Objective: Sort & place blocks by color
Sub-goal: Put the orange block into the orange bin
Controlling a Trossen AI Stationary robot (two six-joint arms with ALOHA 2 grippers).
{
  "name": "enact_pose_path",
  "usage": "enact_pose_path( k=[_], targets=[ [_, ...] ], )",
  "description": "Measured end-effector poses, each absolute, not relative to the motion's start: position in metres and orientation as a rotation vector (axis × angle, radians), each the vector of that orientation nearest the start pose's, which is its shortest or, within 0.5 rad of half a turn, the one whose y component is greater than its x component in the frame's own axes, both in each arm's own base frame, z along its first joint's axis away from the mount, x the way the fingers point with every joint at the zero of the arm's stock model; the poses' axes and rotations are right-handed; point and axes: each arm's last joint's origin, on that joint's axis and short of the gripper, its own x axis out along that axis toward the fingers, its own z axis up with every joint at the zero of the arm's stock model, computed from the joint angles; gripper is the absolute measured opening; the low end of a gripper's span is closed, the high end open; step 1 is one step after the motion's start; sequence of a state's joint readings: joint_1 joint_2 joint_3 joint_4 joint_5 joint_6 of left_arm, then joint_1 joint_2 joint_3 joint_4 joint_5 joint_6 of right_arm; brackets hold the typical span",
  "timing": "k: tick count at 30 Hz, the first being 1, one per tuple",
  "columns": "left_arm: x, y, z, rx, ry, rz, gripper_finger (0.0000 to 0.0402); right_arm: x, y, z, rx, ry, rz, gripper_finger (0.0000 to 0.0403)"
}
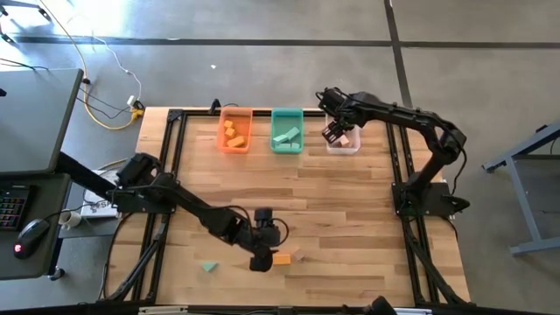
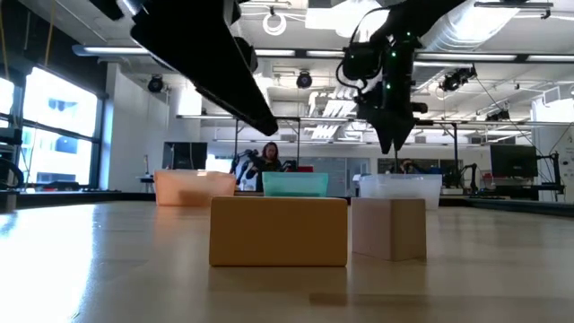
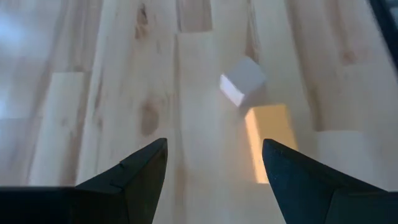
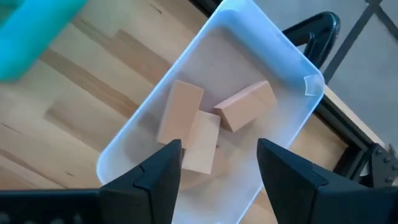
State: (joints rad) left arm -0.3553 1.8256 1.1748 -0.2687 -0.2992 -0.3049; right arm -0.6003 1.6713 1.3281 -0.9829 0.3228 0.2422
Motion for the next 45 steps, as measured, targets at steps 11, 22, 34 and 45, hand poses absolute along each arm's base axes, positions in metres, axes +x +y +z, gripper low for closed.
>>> enact_pose_path(
  k=[11, 22, 34, 45],
  targets=[
    [0.35, -0.143, 0.177, -0.066, 0.863, 0.082, 0.025, 0.257, -0.184, 0.257, 0.466, 1.193, -0.951, 0.0195],
    [0.356, -0.16, 0.146, -0.077, 0.884, 0.041, 0.025, 0.266, -0.172, 0.257, 0.473, 1.168, -0.944, 0.0195],
    [0.363, -0.164, 0.112, -0.062, 0.903, 0.055, 0.025, 0.273, -0.162, 0.257, 0.458, 1.16, -0.93, 0.0195],
    [0.367, -0.161, 0.11, -0.034, 0.883, 0.078, 0.0195, 0.274, -0.157, 0.257, 0.444, 1.179, -0.908, 0.0195]
  ],
)
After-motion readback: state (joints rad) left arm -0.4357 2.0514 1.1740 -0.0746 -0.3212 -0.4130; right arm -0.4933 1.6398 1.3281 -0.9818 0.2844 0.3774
